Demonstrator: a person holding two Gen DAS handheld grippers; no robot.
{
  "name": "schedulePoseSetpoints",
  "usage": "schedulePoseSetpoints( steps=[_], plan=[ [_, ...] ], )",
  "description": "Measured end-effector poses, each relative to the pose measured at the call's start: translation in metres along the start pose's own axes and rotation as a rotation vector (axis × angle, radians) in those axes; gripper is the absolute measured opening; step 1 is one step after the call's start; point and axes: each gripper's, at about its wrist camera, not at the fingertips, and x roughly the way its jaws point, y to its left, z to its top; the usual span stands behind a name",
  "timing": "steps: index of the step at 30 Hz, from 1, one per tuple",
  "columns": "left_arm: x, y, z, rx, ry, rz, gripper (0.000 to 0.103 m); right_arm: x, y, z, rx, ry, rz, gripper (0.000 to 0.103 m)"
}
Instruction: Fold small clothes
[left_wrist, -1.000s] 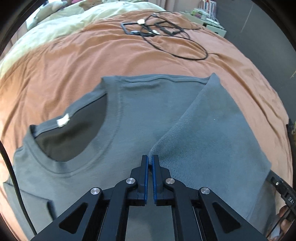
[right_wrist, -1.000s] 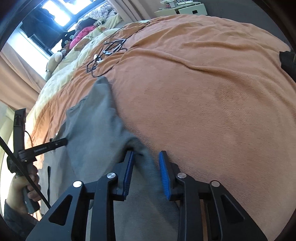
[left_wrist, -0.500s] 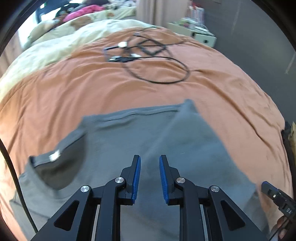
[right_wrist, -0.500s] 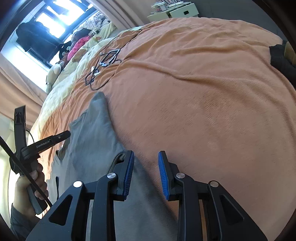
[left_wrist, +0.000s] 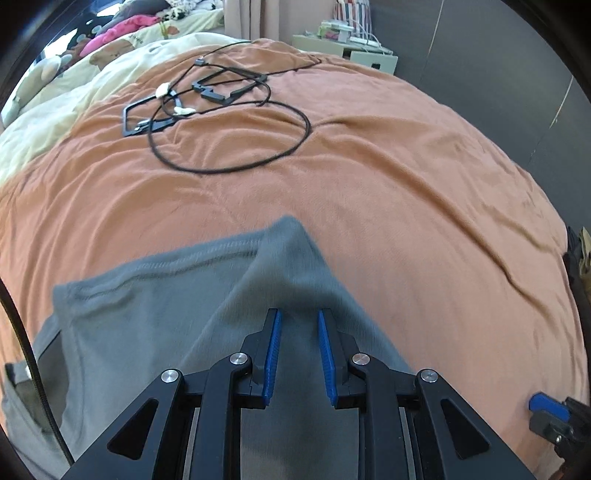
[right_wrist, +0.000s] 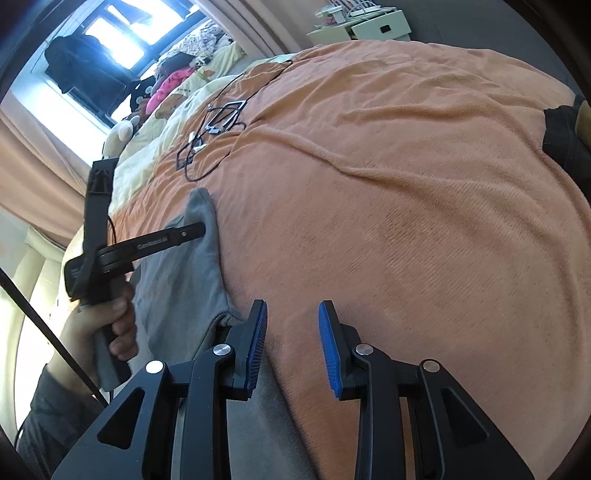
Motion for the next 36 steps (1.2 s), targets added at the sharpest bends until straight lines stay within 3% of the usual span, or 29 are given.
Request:
schedulePoseSetpoints(
  steps=[8,13,20,29,36],
  plan=[
    [0.018,-0.004,0.028,-0.016,-0.034,0.027,0.022,0.008,-0.002,0.001,0.029,0.004,0.009,0.026],
    [0.002,-0.009,0.026,-0.018,-0.06,0.041,0.022,0.004,0.0,0.002,0.025,0.002,0.023,0.026],
    [-0.034,-0.013,-0.007,0.04,-0.03,0.009,0.022,-0.001,0.003,0.003,0.005,-0.008,0.033,0.026],
    [-0.049,-0.005,-0.063,0.006,0.042,-0.008,0.022,-0.002,0.015,0.001,-0.041,0.019,0.035,0.026],
    [-0.055,-0.035,-0.091,0.046,0.067,-0.036,0.022,-0.008,0.029,-0.005,-0.073,0.023,0.022,0.026]
  ],
)
